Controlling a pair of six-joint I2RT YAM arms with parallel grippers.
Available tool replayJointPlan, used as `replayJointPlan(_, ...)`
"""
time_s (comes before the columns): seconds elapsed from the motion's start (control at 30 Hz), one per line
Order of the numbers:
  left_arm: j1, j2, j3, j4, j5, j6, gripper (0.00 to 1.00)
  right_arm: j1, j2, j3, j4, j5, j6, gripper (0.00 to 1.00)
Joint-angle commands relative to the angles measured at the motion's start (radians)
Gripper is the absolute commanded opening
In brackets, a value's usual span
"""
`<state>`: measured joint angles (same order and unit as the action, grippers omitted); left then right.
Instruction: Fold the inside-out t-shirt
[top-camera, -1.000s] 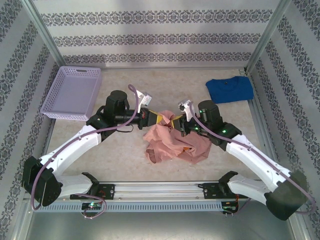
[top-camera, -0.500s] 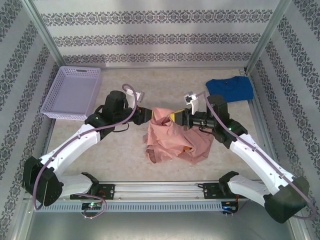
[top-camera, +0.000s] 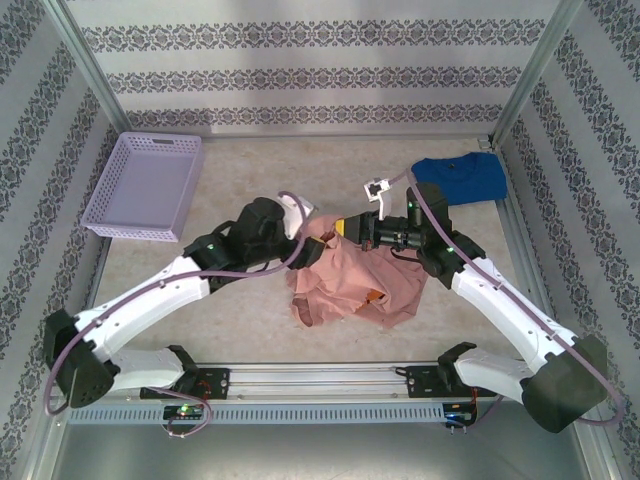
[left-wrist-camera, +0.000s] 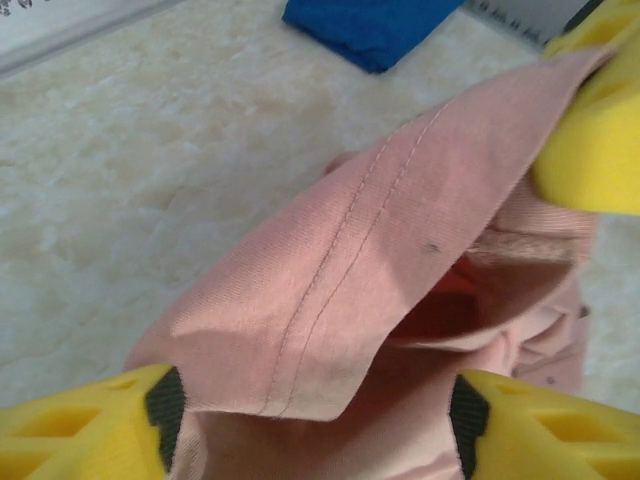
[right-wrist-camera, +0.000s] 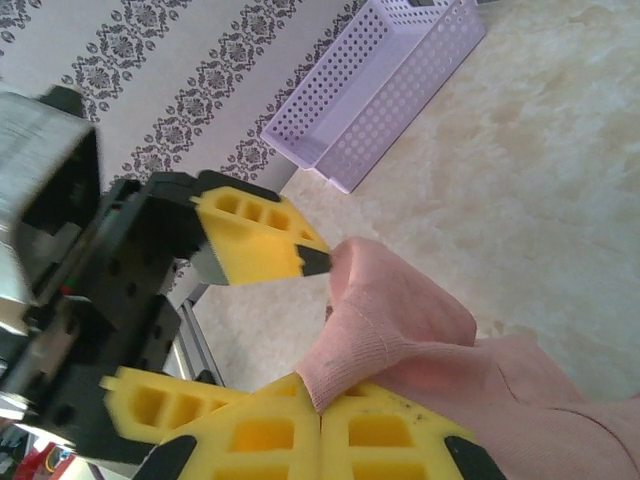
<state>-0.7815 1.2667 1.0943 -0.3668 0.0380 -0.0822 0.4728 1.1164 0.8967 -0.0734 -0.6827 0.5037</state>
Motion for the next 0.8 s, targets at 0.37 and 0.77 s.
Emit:
replayJointPlan(0.37,-0.015,0.144,0.087,0.028,-0.096,0.080,0.58,-0.022,-0.024,0.004,0.034,-0.032,0.020,0.00)
replayJointPlan(0.77,0.102,0.028,0.035,0.126,0.240,-0.059,0.01,-0.021,-0.063,0.027,-0.169,0.116,-0.167,0.00)
